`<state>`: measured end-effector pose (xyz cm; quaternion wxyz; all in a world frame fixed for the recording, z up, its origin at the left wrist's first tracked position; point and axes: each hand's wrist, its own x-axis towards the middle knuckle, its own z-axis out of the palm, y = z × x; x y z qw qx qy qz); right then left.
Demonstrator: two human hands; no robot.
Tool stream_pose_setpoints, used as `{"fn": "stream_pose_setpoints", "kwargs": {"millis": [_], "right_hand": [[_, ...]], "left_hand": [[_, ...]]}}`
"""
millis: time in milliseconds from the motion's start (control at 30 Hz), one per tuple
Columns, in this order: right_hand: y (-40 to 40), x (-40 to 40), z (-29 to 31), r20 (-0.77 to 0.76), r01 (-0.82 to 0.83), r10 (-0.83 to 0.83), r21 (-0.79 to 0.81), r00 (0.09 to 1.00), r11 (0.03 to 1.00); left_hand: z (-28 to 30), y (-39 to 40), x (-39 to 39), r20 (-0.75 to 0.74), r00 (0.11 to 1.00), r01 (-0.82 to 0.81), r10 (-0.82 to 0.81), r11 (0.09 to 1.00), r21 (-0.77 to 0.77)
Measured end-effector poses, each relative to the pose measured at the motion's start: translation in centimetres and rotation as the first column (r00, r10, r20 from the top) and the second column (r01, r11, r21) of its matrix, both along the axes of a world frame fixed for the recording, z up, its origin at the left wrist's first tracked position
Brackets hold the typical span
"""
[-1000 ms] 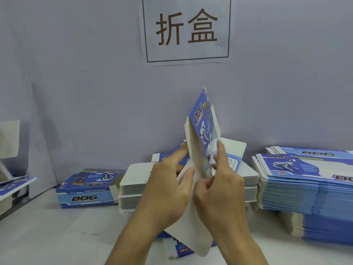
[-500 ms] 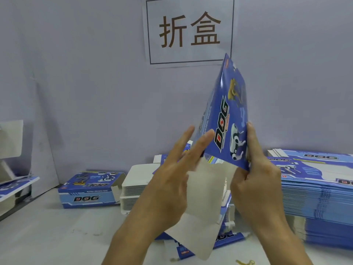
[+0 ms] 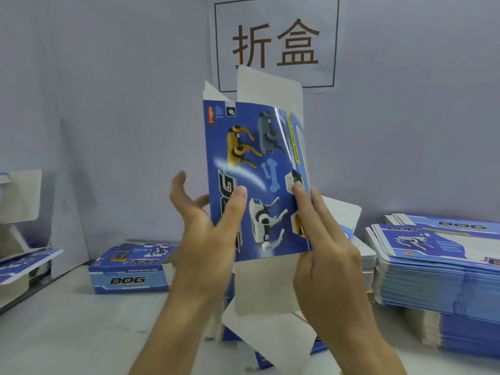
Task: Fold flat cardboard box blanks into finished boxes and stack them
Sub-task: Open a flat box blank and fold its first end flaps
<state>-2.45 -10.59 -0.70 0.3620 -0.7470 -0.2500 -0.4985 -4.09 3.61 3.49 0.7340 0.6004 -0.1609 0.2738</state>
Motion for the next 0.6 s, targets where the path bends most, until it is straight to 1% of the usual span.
{"fn": "stream_pose_setpoints", "kwargs": {"millis": [67,100,133,233,267,300,333,367,433,500,533,567,600], "right_hand": [[0.2,-0.2,-0.1,-0.014,-0.069,0.069,-0.02,0.998,0.997],[0.3,-0.4,-0.1,-0.031,-0.109,0.109,-0.023,0.994,0.994],[0.4,-0.5,-0.1,-0.043,-0.142,0.141,-0.019,0.989,0.99],[0.5,-1.3,0.3,-0.137,-0.232,0.226,-0.031,0.964,0.972],[0.4,-1.6,0.5,-0.196,-0.31,0.3,-0.02,0.934,0.951],[0.3,-2.0,0.8,-0.255,-0.399,0.398,0.049,0.881,0.916],[0.0,-2.3,1.1,-0.284,-0.45,0.478,0.159,0.831,0.879],[-0.3,-2.5,1.6,-0.287,-0.435,0.498,0.258,0.818,0.863],[-1.5,-2.6,2.6,-0.305,-0.344,0.48,0.405,0.823,0.847],[-3.0,-2.4,3.6,-0.302,-0.303,0.47,0.463,0.829,0.833],[-3.7,-2.3,3.9,-0.29,-0.304,0.472,0.473,0.833,0.827],[-4.2,-2.4,4.1,-0.281,-0.292,0.46,0.479,0.842,0.828],[-4.5,-2.4,4.0,-0.27,-0.278,0.444,0.484,0.854,0.829]], "left_hand": [[0.1,1.5,-0.2,-0.104,0.965,0.228,-0.239,0.967,-0.111],[0.1,2.2,-0.4,-0.122,0.938,0.306,-0.324,0.941,-0.142],[0.0,2.9,-0.5,-0.131,0.922,0.342,-0.363,0.926,-0.157],[-0.6,4.2,0.0,-0.15,0.931,0.306,-0.332,0.936,-0.175],[-0.7,4.4,0.1,-0.147,0.933,0.302,-0.329,0.936,-0.18],[-0.8,4.4,0.2,-0.144,0.934,0.304,-0.328,0.938,-0.169],[-0.9,4.2,0.3,-0.136,0.934,0.313,-0.331,0.94,-0.137],[-1.0,3.9,0.2,-0.125,0.933,0.33,-0.338,0.94,-0.08],[-1.1,3.3,-0.2,-0.134,0.921,0.379,-0.365,0.92,0.098],[-1.3,2.4,-0.5,-0.19,0.891,0.452,-0.412,0.841,0.296],[-1.4,1.8,-0.5,-0.21,0.872,0.49,-0.442,0.798,0.35],[-1.5,1.2,-0.6,-0.221,0.866,0.5,-0.448,0.781,0.374],[-1.5,0.7,-0.5,-0.225,0.877,0.479,-0.424,0.79,0.383]]}}
